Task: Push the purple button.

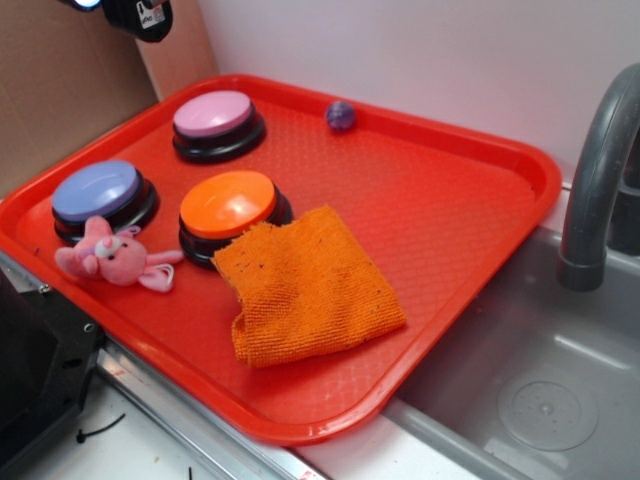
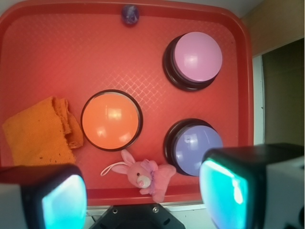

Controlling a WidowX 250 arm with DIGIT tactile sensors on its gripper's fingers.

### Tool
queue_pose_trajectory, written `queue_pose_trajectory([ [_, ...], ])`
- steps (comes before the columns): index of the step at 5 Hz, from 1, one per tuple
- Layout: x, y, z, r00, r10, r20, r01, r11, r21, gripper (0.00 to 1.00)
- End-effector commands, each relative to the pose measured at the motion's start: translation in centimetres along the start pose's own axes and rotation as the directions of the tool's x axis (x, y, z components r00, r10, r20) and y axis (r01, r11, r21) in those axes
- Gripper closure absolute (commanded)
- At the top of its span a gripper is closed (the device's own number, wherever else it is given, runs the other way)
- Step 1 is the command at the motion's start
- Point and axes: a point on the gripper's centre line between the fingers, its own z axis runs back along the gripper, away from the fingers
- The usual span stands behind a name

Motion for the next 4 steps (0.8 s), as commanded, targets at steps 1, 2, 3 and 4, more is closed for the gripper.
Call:
queue_pose_trajectory([
  [1,0.0,0.0,0.0,1.0,0.0,0.0,0.0,1.0,0.0,0.0],
  [2,1.6,4.6,-5.4,0.971,0.211,-0.11,-0.212,0.977,0.008,0.0],
  [3,1.5,8.8,-7.9,0.955,0.275,-0.106,-0.275,0.961,0.019,0.0],
  [4,0.5,10.3,-9.9,0.934,0.346,-0.083,-0.347,0.938,0.012,0.0],
])
